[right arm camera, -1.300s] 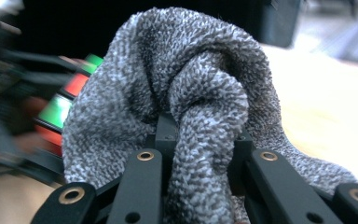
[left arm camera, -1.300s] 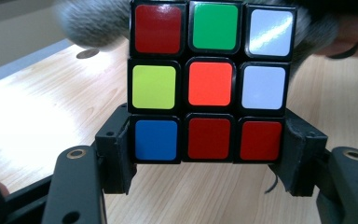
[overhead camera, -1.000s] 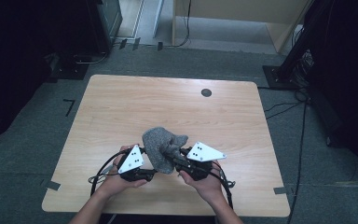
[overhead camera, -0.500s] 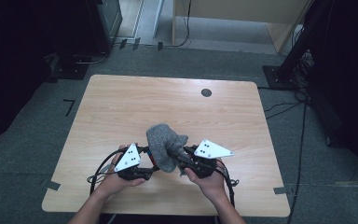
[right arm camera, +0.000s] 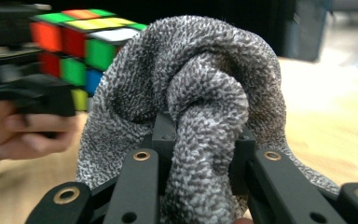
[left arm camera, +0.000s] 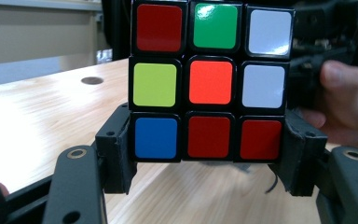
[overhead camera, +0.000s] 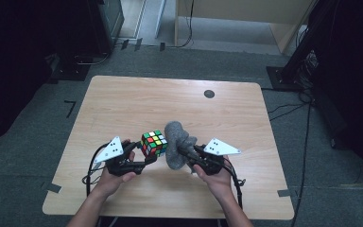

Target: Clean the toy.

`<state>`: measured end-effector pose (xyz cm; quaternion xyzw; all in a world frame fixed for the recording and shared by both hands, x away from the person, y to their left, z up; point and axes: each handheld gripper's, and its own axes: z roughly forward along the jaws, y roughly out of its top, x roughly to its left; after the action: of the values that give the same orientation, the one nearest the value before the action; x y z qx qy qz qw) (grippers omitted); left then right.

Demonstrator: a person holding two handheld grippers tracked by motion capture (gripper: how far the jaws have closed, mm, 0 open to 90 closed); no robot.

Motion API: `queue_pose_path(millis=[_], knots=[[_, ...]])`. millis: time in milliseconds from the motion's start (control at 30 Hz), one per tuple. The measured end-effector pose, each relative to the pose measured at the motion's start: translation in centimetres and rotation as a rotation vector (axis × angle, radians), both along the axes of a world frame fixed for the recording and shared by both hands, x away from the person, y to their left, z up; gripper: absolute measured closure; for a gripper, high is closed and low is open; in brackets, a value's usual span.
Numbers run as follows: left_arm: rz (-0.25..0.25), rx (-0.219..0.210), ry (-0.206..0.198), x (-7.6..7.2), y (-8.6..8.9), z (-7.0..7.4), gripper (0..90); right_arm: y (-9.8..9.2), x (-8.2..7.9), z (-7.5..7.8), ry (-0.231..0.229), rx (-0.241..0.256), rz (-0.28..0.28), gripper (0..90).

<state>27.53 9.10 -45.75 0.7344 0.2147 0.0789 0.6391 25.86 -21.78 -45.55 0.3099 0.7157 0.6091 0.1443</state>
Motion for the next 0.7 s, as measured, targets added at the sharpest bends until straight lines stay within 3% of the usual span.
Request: queue_pose_path(millis=[133, 200, 267, 333, 367, 433, 567, 633, 700], knots=[[-0.027, -0.017, 0.010, -0.1, -0.1, 0.1, 34.5, 1.9, -0.8, -0.2, -0.083, -0.049, 0.092, 72.4], [-0.022, -0.031, 0.014, 0.0, 0.3, 0.3, 34.5, 2.7, -1.1, -0.7, -0.111, -0.117, 0.128, 73.0], [-0.012, -0.053, 0.023, 0.2, 0.7, 0.4, 34.5, 3.4, -1.2, -1.2, -0.098, -0.201, 0.168, 73.0], [-0.002, -0.055, 0.025, 0.3, 0.8, 0.4, 34.4, 3.7, -1.1, -1.5, -0.095, -0.282, 0.148, 73.0], [-0.001, -0.042, 0.021, 0.3, 0.7, 0.3, 34.5, 3.6, -1.0, -1.5, -0.086, -0.275, 0.127, 73.1], [-0.005, -0.020, 0.018, 0.2, 0.5, 0.2, 34.4, 2.8, -0.8, -1.0, -0.084, -0.208, 0.082, 73.2], [-0.027, -0.008, 0.025, 0.1, 0.0, 0.0, 34.4, 1.3, -1.2, 0.6, -0.156, -0.043, 0.024, 73.3], [-0.032, -0.018, 0.034, 0.2, 0.0, 0.0, 34.4, 1.5, -1.4, 0.7, -0.183, -0.053, 0.052, 73.2], [-0.021, -0.032, 0.040, 0.3, 0.3, 0.1, 34.4, 2.3, -1.4, 0.1, -0.175, -0.121, 0.096, 72.8]])
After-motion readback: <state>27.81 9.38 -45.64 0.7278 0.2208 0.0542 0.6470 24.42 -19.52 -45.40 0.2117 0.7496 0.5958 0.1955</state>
